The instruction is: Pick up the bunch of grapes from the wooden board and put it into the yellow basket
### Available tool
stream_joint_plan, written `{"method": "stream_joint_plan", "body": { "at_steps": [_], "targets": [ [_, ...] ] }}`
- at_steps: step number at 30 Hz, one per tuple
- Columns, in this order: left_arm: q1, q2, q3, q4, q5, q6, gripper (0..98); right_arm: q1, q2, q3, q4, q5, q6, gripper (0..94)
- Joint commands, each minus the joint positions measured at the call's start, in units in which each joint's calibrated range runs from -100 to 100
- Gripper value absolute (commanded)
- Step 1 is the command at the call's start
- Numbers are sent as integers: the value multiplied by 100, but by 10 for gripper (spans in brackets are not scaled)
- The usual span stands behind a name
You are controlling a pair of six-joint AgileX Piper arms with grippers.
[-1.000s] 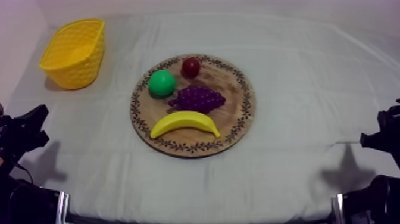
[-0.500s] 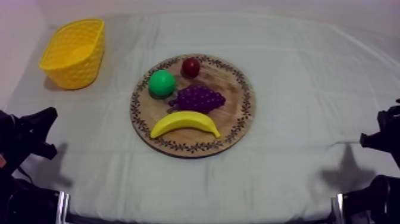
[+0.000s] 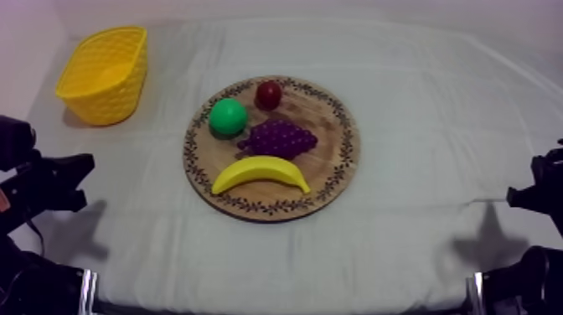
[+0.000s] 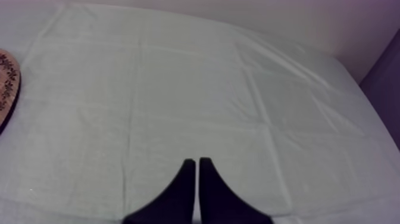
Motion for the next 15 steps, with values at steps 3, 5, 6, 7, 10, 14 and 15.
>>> {"method": "stream_joint_plan", "body": {
  "at_steps": [3, 5, 6, 7, 10, 14, 15],
  "targets": [
    [-128, 884, -982, 133, 644, -1522, 0, -1, 1, -5, -1, -2, 2, 3],
    [-175, 1262, -1415, 190, 1028, -1823, 0, -1, 1, -5, -1, -2, 2, 3],
    [-191, 1455, -1627, 209, 1221, -1968, 0, -1, 1, -5, -1, -2, 2, 3],
    [-204, 1652, -1838, 222, 1416, -2105, 0, -1, 1, -5, -1, -2, 2, 3],
    [-233, 2217, -2436, 246, 1961, -2483, 0, -1, 1, -5, -1, -2, 2, 3],
    [-271, 2951, -3139, 250, 2522, -2845, 0, -1, 1, -5, -1, -2, 2, 3],
    [-275, 3134, -3302, 251, 2626, -2911, 0, -1, 1, -5, -1, -2, 2, 3]
  ]
}}
